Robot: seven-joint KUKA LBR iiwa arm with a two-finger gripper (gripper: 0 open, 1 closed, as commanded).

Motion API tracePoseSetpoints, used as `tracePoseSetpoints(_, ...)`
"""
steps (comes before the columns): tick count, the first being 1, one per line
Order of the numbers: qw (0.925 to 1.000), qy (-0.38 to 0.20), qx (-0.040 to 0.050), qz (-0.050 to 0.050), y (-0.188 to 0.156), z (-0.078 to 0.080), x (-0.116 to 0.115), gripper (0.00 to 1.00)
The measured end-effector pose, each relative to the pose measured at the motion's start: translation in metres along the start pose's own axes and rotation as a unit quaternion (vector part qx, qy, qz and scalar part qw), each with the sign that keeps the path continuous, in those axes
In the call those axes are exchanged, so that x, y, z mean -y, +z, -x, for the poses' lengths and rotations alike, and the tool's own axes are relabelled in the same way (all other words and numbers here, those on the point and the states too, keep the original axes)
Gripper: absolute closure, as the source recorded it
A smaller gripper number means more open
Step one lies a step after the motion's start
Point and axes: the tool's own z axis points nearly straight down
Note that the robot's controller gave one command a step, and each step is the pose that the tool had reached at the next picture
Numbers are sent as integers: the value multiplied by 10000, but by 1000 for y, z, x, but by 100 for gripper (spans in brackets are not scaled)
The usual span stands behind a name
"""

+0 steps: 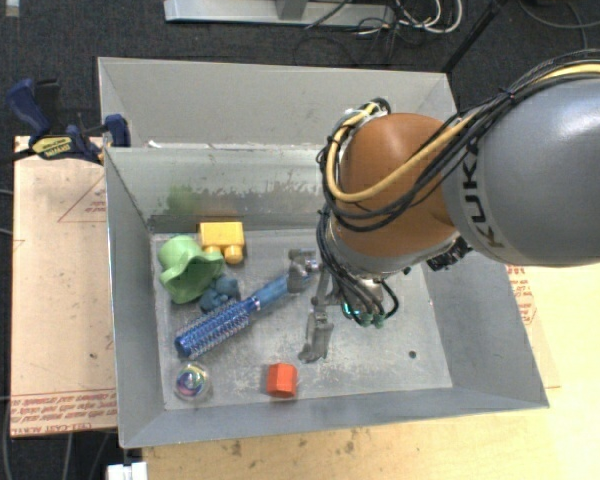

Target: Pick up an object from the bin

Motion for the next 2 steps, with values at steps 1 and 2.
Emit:
tracePoseSetpoints(1,9993,-361,27,1,128,70,-32,0)
tracePoseSetpoints(2,9994,-352,44,6,123,72,-32,100)
